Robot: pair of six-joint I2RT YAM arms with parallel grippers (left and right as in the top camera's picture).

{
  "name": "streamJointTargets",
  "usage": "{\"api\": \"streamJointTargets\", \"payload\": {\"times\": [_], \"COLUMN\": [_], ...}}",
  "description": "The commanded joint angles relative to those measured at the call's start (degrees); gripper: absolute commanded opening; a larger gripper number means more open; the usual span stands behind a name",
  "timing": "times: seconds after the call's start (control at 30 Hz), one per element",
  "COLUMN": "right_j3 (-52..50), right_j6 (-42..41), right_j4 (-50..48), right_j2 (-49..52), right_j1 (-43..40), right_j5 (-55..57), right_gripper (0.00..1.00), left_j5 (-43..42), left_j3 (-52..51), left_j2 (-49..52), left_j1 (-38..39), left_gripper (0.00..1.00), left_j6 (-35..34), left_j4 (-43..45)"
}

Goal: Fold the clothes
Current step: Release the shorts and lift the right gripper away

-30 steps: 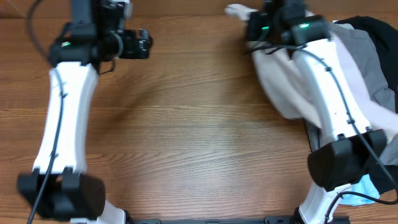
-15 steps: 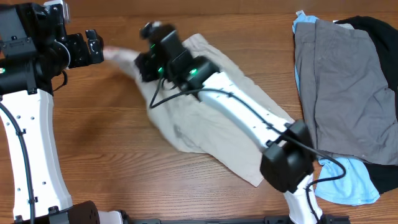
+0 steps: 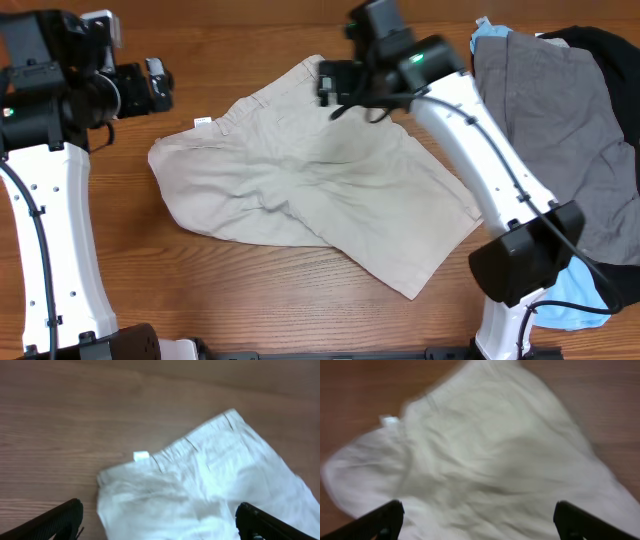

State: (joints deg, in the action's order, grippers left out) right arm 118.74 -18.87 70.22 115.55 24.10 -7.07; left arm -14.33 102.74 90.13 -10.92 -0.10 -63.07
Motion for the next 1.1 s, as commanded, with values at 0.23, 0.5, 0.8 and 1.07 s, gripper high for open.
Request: {"api": "streamJointTargets", "payload": {"times": [0.23,0.5,0.8,1.07], "right_j3": [-11.50,-25.97,-37.79,-41.51], "right_j6": [0.46,-1.14,-8.87,-9.79], "right_j4": [8.44,-8.24,-21.46,-32.70], "right_j2": [-0.33,-0.33,0.26,4.46], "right_j1": [-1.73,-1.68,-1.79,-2.45], "right_j5": [1.97,1.86,10.91,13.18], "right_gripper": [1.00,0.96,0.75,0.64], "left_j5": [-1.55,0.04,-0.09,-0.09], "left_j3": [0.87,0.87,0.87,0.87], "left_j2": [7.74,13.77,16.72,18.36], "left_j1": [9.20,11.41,11.87,11.87], "left_gripper": [1.00,1.00,1.00,1.00], "left_j6": [4.96,9.42,10.40,10.43], "left_j4": [-4.11,-1.01,5.57,6.80]}}
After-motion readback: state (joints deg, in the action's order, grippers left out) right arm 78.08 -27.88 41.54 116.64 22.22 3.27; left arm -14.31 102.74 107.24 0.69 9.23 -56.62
